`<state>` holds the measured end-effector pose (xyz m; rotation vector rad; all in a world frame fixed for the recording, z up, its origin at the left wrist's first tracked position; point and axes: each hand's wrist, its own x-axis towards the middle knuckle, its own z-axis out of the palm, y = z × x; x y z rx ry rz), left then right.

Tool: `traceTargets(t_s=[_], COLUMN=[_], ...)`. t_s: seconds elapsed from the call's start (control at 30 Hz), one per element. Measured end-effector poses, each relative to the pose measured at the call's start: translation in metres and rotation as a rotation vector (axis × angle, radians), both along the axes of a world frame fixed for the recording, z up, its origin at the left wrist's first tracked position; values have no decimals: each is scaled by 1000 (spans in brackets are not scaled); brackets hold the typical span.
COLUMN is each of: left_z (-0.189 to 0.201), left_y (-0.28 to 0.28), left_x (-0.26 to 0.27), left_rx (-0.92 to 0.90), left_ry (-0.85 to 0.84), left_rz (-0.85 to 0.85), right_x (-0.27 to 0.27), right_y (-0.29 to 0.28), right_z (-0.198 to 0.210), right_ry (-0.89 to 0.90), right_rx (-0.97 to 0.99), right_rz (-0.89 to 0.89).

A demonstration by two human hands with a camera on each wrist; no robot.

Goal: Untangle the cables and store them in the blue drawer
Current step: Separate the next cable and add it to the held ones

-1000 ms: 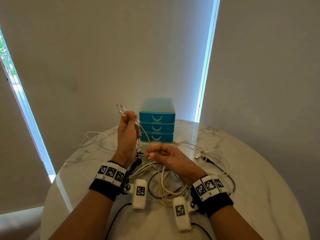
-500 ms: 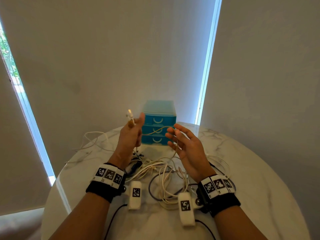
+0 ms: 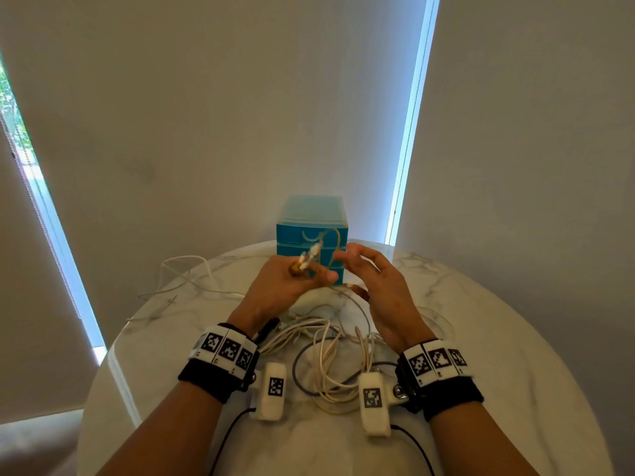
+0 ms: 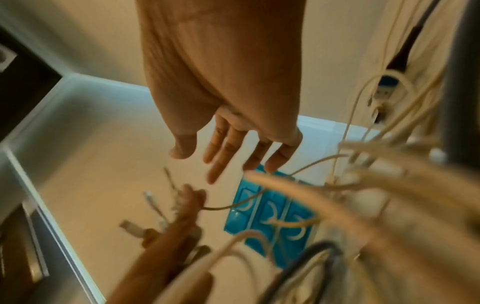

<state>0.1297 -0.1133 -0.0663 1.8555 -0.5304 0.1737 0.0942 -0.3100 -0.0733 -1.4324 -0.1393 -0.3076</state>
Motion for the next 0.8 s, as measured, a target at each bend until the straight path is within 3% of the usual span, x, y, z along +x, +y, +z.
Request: traceTargets(t_s=[0.1, 0.23, 0.3, 0.4, 0.5, 0.67, 0.8], left_z=[3, 6, 2, -1, -1, -11, -15], left_y=[5, 8, 12, 16, 15, 9, 7], left_x=[4, 7, 13, 15, 13, 15, 15], left_rx=[-236, -476, -522, -534, -428, -24, 168], left_ry=[-26, -46, -42, -19, 40, 184, 108], left_rz=[105, 222, 255, 284, 222, 30, -23], right_x=[7, 8, 6, 4, 6, 4, 3], right_y=[-9, -26, -27, -22, -13, 0, -4], right_z=[-14, -25, -23, -18, -10, -3, 3], right_ry=[121, 312, 301, 153, 12, -13, -51], right_rx=[-211, -307, -237, 160, 462, 497, 517], right_rz=[-56, 116, 198, 345, 367, 265, 231])
